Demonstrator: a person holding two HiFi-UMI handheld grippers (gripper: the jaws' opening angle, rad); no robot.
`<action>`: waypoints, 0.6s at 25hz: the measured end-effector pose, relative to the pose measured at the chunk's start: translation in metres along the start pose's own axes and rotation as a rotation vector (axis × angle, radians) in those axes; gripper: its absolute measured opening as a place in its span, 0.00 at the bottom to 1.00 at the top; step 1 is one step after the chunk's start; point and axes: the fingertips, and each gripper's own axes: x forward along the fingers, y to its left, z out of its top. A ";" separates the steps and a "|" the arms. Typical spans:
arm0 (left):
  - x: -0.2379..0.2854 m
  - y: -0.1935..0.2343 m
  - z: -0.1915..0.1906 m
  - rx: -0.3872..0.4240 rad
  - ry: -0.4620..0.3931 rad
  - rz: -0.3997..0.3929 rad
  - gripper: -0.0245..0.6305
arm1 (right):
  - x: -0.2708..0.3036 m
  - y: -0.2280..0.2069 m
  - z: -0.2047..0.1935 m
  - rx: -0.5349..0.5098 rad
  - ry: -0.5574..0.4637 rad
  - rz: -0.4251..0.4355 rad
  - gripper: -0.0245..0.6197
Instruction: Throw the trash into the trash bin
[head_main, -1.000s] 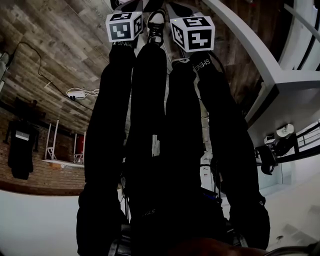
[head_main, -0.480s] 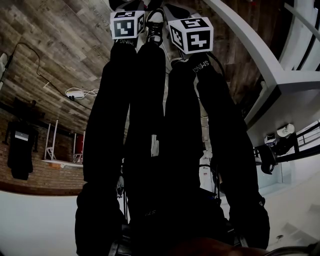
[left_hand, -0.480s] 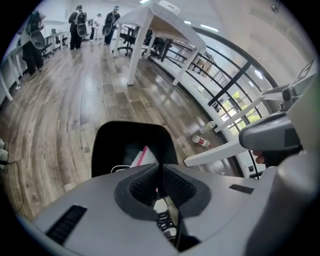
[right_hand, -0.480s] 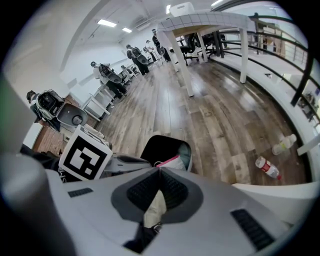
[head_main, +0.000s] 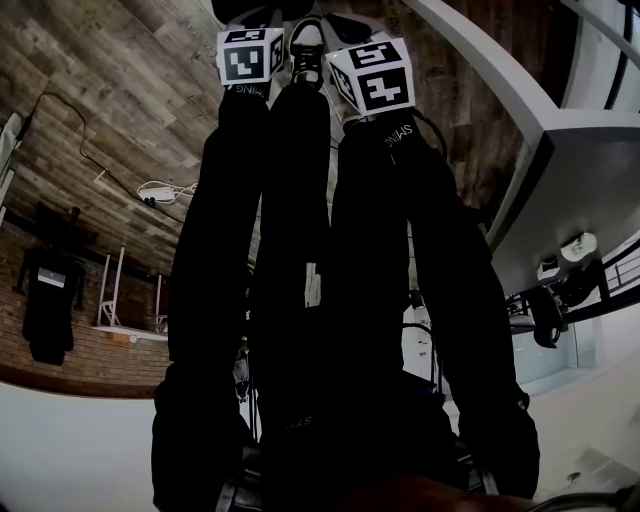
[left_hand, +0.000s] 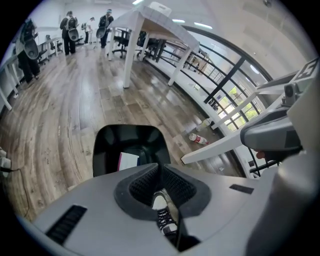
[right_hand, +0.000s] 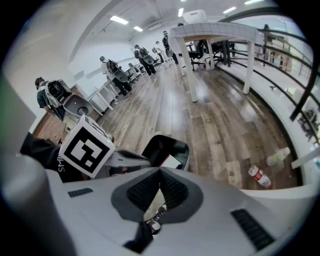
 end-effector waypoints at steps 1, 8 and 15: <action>-0.005 -0.005 0.001 0.007 -0.006 0.002 0.06 | -0.006 0.002 0.000 -0.013 -0.007 -0.006 0.06; -0.068 -0.059 0.014 0.181 -0.077 0.038 0.06 | -0.070 0.028 0.004 -0.027 -0.096 -0.038 0.06; -0.182 -0.143 0.054 0.246 -0.240 0.050 0.04 | -0.202 0.054 0.033 -0.018 -0.283 -0.098 0.06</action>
